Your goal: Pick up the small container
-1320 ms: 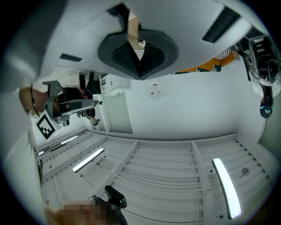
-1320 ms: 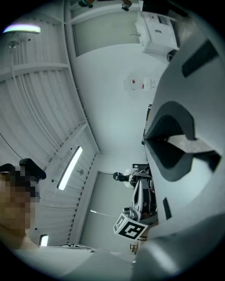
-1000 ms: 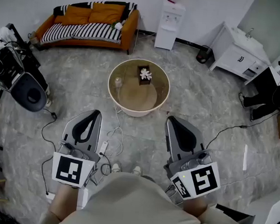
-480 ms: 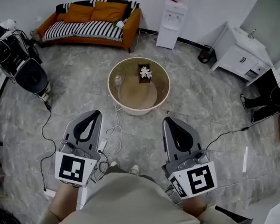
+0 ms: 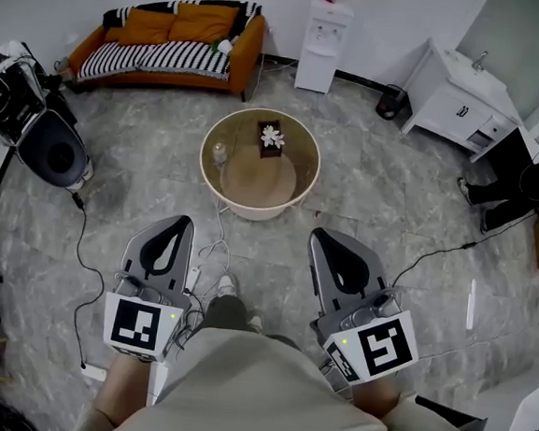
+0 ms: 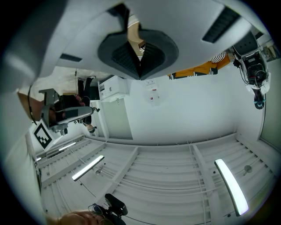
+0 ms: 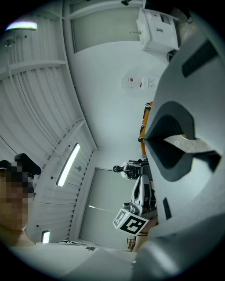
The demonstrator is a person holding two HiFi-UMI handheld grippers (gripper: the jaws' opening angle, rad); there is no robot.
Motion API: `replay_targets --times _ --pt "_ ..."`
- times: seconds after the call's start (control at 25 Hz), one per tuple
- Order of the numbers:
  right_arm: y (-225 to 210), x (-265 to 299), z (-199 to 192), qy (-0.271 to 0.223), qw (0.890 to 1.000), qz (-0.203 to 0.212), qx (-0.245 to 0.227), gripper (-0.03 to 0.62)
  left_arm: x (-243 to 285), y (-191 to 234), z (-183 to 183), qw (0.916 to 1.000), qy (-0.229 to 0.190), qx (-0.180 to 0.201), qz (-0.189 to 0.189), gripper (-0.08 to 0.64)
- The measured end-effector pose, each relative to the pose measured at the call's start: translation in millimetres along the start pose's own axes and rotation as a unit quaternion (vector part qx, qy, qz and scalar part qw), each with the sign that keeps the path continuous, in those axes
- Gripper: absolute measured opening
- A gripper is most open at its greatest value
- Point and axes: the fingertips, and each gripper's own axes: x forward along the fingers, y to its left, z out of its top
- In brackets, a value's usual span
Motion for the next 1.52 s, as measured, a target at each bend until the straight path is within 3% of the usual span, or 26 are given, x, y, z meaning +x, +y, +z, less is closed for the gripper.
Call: replay_targets --times 0.32,0.68,1.52 --pt "-13.4 22.1 -5.6 0.006 1.0 0.003 -0.01 -0.003 22.6 13.8 5.5 0.9992 -0.025 -0.029 -0.007 0.006" --pt "-36.8 75.5 -17.5 0.02 1.0 0.007 -0.009 -0.003 63.9 54.5 -3.5 0.9995 -0.024 -0.017 0.012 0.006" --pt "-101.2 288.8 -16.8 0.054 0.998 0.011 -0.003 -0.003 223.8 200.3 -22.2 0.9999 0.01 -0.004 0.0 0.006"
